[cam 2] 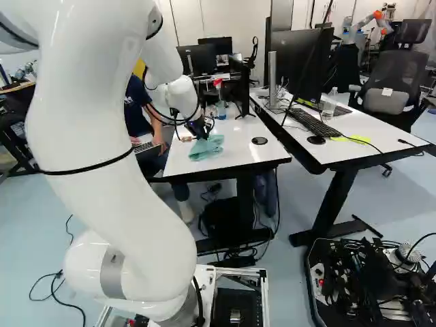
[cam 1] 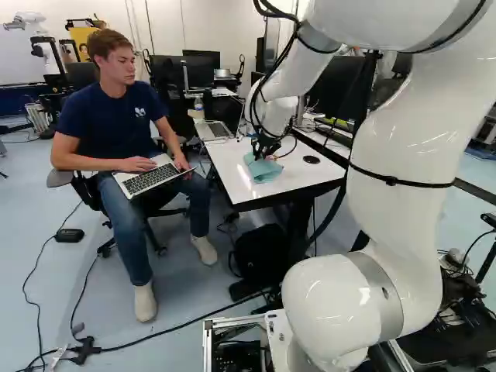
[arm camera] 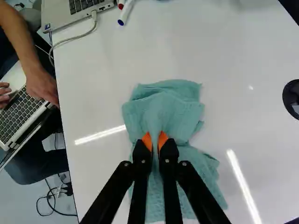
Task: Clean the table with the green towel
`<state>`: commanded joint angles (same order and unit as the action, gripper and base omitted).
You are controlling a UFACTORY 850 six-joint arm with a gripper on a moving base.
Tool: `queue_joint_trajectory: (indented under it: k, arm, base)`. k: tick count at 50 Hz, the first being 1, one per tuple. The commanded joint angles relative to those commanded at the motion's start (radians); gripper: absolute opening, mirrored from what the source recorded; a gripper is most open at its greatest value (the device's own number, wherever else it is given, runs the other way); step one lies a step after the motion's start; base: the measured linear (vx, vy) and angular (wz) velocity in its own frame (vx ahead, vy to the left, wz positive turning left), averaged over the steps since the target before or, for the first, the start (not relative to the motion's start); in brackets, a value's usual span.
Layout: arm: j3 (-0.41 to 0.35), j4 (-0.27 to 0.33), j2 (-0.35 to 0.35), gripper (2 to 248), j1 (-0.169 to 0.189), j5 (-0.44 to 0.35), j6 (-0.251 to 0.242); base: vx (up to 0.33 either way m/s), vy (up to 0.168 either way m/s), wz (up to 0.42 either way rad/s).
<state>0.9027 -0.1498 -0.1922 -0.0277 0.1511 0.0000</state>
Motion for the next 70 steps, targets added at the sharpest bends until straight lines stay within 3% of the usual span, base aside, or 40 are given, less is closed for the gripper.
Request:
queue_joint_trajectory:
  k: [24, 70]
  arm:
    - [-0.007, 0.000, 0.026, 36, 0.012, 0.000, 0.000]
    - [-0.038, 0.000, 0.169, 36, 0.121, 0.000, 0.000]
  base:
    - [0.000, 0.000, 0.000]
    - [0.000, 0.000, 0.000]
